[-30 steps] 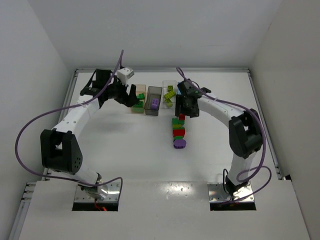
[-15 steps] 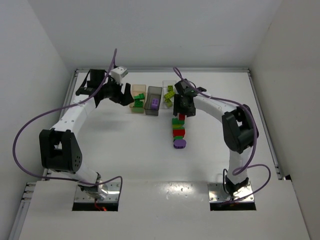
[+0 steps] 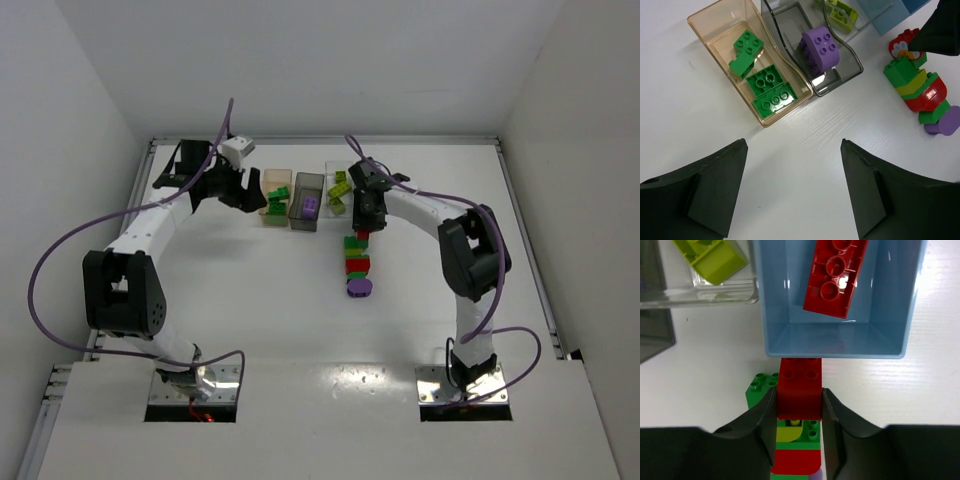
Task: Sort the legos into containers by color
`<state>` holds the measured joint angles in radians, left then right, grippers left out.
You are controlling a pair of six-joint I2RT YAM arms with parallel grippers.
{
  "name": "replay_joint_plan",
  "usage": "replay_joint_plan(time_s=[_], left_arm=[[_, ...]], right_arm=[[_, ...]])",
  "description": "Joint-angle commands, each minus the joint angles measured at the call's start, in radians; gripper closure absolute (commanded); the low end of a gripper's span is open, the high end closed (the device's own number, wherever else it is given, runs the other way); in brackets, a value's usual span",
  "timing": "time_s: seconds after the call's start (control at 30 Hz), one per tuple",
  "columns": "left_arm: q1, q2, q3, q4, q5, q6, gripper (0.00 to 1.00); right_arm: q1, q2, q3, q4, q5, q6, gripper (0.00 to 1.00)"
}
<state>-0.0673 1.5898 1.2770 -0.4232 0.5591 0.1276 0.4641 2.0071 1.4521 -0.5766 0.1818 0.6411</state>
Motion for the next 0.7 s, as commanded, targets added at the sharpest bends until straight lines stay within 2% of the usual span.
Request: replay_joint_plan(time_s=[0.0,0.13,0.2,0.3,0.4,0.43,0.5,0.57,0.6,0.67], left_arm=[[0.012,0.009,0.015,0.027,0.035,0.009,0.18],[0.012,-0.001,0.002,0.027,0.054,0.009,0.18],[0.035,-0.011,-0.008,0.027,0.123,-0.005,0.18],[0.06,-0.039,-0.059,0.027,0.273,-0.045,0.15],[0.083,-0.051,-0.091,0.027,0.422,-0.1,0.12],[0.098,-0.06,-0.1,0.027,0.47,-0.111,0.12],[0.11,-0.05,-0.114,0.027,0.615,-0.144,0.12],[0.119,-0.025,-0.123,0.027,0.72,-0.169,0.12],[0.119,0.005,-0.123,0.027,0.801,-0.181,0.12],[0.119,0.062,-0.111,0.027,0.919,-0.201,0.12]], right_arm=[[-0.01,-0.028,-0.012,0.015,0.015,0.002,0.77],[-0.01,-0.048,-0.012,0.024,0.015,-0.008,0.95],[-0.01,-0.097,-0.012,0.024,-0.019,-0.017,0.99],[0.002,-0.169,-0.012,0.052,-0.097,-0.026,1.0],[0.002,-0.284,-0.044,0.087,-0.241,-0.037,1.0],[-0.013,-0.31,-0.058,0.113,-0.348,-0.072,1.0],[-0.027,-0.384,-0.085,0.151,-0.444,-0.122,1.0],[-0.057,-0.413,-0.097,0.22,-0.598,-0.132,1.0],[-0.083,-0.413,-0.107,0.278,-0.743,-0.12,1.0],[-0.11,-0.404,-0.152,0.383,-0.944,-0.025,1.0]])
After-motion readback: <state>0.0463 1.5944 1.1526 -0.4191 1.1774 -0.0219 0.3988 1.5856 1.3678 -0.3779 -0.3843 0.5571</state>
